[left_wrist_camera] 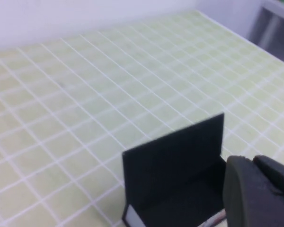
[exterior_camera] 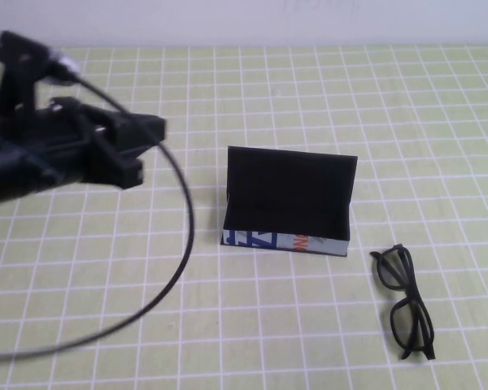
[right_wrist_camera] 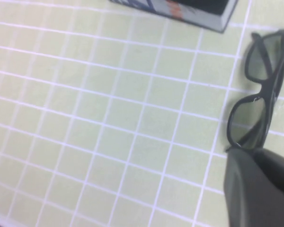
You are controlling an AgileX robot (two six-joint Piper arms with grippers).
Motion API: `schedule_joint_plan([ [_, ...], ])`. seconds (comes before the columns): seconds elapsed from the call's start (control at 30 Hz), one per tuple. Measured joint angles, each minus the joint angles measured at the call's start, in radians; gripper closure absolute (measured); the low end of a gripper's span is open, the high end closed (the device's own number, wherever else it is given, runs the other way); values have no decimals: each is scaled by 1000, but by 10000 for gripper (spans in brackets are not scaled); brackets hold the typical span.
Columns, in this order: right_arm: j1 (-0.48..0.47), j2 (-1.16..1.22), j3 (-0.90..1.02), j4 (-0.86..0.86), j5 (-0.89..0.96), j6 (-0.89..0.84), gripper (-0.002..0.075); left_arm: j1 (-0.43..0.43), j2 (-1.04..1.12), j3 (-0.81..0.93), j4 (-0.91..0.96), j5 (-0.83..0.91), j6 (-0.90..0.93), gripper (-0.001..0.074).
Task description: Take glasses out of glasses case
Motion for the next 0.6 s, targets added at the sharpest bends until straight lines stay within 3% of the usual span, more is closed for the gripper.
schedule_joint_plan([
  [0.33, 0, -545, 150, 4, 12, 0, 741, 0, -431, 376, -157, -181, 119, 739],
  [0.6, 0, -697, 360, 138, -359, -138, 742, 0, -795, 606, -188, -394, 187, 739],
])
